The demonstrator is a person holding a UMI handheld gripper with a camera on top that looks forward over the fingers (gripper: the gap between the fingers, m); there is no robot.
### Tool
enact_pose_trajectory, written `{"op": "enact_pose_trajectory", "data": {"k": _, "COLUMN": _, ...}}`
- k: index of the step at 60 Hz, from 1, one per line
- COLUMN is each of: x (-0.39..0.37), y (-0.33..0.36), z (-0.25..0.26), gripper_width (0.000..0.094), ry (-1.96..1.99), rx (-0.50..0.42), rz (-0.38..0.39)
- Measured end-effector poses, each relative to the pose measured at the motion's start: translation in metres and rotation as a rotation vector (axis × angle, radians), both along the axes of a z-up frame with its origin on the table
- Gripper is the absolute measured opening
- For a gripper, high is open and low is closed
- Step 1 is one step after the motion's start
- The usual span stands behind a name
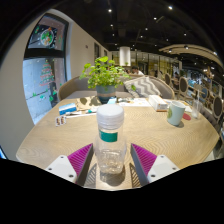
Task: Pour water
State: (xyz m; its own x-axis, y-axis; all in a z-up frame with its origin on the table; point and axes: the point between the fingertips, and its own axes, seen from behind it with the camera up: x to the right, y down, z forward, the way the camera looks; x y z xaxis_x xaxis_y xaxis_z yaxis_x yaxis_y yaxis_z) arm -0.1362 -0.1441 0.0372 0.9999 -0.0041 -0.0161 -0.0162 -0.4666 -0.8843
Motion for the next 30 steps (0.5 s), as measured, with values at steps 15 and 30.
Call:
{"op": "enact_pose_trajectory", "data": {"k": 15, "x": -0.004, "y": 0.021, "z": -0.011, "gripper_width": 0.048, "ry": -0.012, "rx": 0.034, "rz": 0.026}}
{"op": "enact_pose_trajectory", "data": {"k": 30, "x": -0.003, "y": 0.027, "z": 0.026, "gripper_width": 0.0405, "ry": -0.007, "rx": 0.049, "rz": 0.042}}
